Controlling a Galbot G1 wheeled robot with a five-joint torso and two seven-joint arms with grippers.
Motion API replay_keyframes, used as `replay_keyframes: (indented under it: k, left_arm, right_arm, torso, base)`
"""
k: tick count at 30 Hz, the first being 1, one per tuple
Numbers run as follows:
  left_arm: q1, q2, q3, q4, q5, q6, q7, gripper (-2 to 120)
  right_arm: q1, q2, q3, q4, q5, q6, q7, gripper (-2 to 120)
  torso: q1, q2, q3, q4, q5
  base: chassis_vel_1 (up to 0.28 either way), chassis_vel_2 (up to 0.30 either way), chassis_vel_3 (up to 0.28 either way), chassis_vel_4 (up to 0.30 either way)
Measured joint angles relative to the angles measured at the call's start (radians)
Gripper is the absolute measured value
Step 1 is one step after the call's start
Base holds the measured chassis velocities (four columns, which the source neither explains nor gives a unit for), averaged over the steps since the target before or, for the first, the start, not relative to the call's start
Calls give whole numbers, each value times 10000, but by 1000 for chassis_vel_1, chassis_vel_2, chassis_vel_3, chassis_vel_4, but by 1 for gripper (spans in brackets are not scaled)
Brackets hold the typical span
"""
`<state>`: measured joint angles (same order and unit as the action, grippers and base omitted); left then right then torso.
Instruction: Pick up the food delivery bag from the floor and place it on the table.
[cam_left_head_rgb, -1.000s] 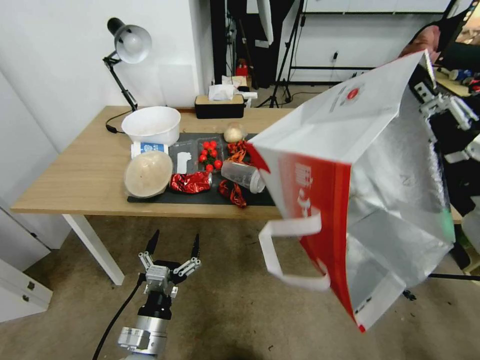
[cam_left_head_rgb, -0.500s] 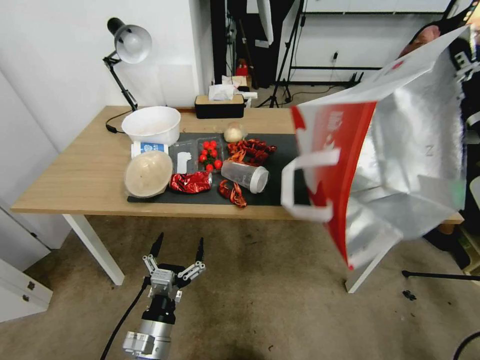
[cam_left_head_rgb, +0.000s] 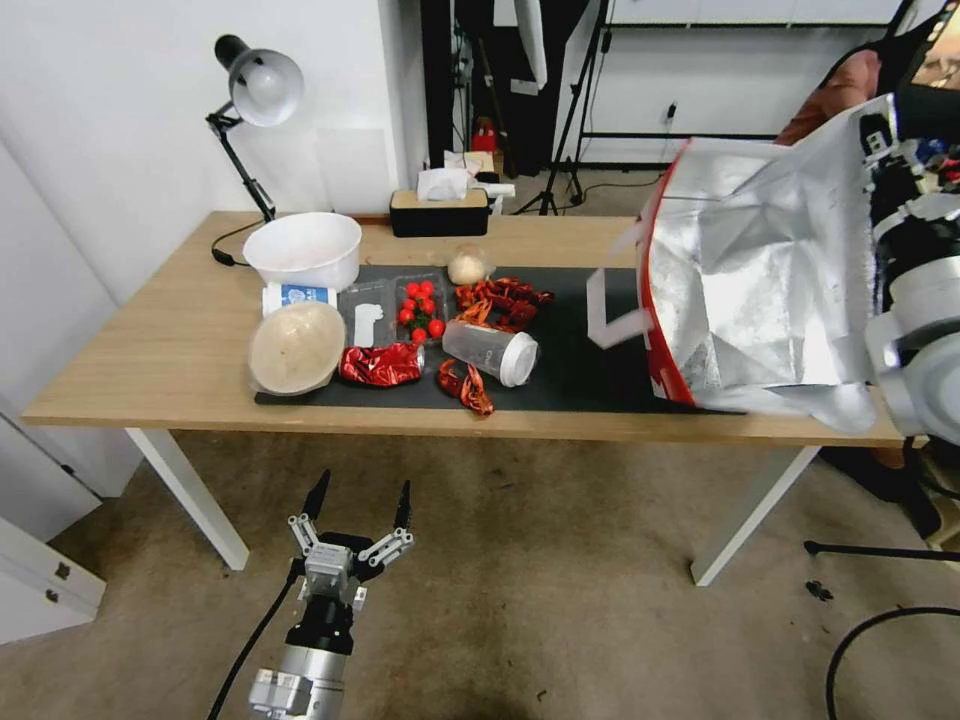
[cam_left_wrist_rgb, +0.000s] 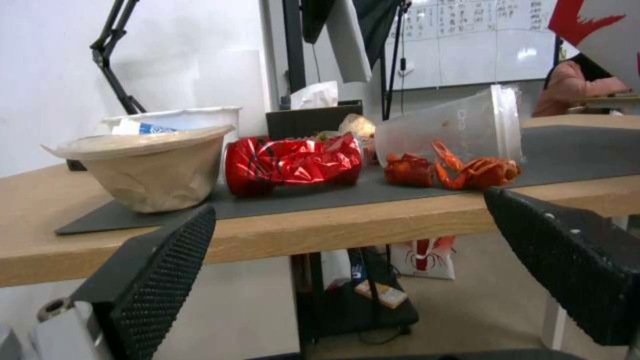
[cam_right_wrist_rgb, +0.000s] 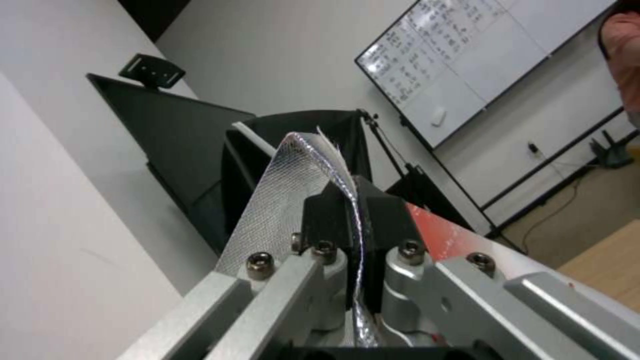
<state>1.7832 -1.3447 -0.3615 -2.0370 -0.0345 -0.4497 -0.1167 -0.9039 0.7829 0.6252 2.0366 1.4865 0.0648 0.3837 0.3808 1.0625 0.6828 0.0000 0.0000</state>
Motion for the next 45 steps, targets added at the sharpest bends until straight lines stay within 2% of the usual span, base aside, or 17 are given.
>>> replay_keyframes:
  k: [12,15,22,26,29,34,37,41,45]
  left_arm:
    - [5,-19,-12,0,7,2,3,100]
    - [17,-24,-6,4,13,0,5,100]
    - [-11,29,-4,11,6,-2,20,100]
    - [-27,36,5,32,3,-2,20,100]
    - [-42,53,22,65,3,-7,19,100]
    - [-47,63,25,77,1,-20,11,100]
    - [-49,85,35,82,-16,-50,7,100]
    - [-60,88,38,93,-24,-64,1,100]
    - [-57,78,46,119,-23,-111,-24,100]
  right_arm:
    - [687,-116,-384,-1062,-264,-353,-386,0]
    - [691,-122,-409,-1313,-426,-382,-458,7]
    - [637,-209,-289,-1796,-584,-383,-814,37]
    - [620,-263,-235,-1853,-586,-383,-1048,45]
    - [601,-338,-189,-1898,-611,-366,-1300,63]
    - [606,-399,-162,-1944,-647,-303,-1412,74]
    - [609,-490,-86,-2074,-695,-208,-1556,91]
    - [548,-555,-6,-2072,-695,-200,-1633,100]
    - [436,-574,74,-2008,-694,-199,-1714,100]
  torso:
    - [0,-1,-1,0,-1]
    - [0,-1,-1,-1,1]
    - [-1,-2,-1,-2,1]
    - [-1,-2,-1,-1,0]
    - [-1,-1,-2,-1,0]
    - [-1,-2,-1,0,-1]
    - [-1,-2,-1,-1,0]
    - [-1,-2,-1,-1,0]
    - [-1,-2,-2,-1,0]
  base:
    - [0,0,0,0]
    - [0,0,0,0]
    - [0,0,0,0]
    - [0,0,0,0]
    - [0,0,0,0]
    - [0,0,0,0]
    - [0,0,0,0]
    - [0,0,0,0]
    - [0,0,0,0]
